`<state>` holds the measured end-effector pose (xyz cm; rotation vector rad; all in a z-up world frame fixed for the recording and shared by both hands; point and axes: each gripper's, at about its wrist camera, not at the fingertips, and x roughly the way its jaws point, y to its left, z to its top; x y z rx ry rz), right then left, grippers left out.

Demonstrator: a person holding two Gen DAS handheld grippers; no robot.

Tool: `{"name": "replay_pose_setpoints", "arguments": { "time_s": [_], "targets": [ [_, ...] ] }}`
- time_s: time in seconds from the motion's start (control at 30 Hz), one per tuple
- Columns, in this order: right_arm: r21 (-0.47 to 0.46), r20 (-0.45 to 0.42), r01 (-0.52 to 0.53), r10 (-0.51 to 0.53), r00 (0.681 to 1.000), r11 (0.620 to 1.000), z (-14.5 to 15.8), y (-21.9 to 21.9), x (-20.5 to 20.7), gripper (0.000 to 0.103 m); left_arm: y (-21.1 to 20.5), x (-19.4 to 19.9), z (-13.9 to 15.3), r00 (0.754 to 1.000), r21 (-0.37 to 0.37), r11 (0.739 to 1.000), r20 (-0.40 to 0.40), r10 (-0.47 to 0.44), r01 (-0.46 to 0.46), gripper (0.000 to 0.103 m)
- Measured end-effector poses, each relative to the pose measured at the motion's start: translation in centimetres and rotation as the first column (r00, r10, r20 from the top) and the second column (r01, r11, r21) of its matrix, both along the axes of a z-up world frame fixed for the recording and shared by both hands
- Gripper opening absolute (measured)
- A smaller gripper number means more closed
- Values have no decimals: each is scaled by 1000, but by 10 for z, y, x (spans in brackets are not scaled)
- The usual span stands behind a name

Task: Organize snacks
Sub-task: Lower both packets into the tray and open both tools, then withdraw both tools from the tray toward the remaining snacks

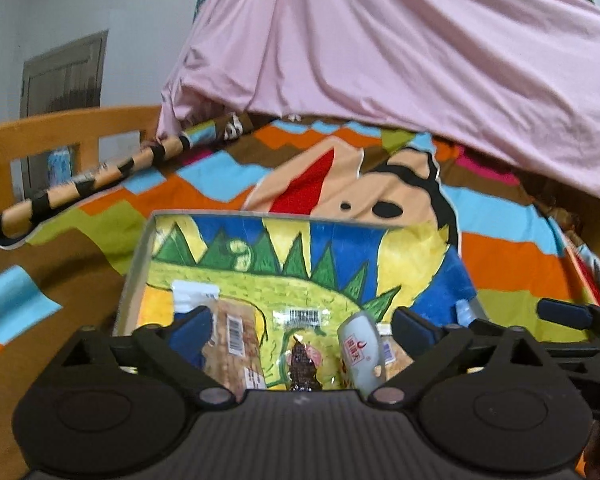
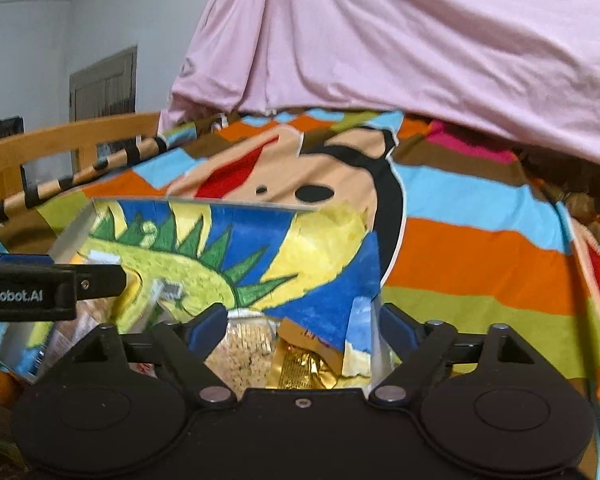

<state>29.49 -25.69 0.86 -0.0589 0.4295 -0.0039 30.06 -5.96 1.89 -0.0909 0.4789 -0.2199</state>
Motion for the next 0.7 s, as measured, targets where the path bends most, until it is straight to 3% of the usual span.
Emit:
{"name": "replay_pose_setpoints", "arguments": {
  "time_s": [0.17,0.7],
  "targets": [
    [15,62,-18,17,998,1000,23,1,-32,102,8,-26,17,999,-3,1000,43,15,-15,102],
    [-25,89,-107,109,990,994,24,28,-156,102,23,-142,23,997,48,999,83,-5,1,103]
  ]
}}
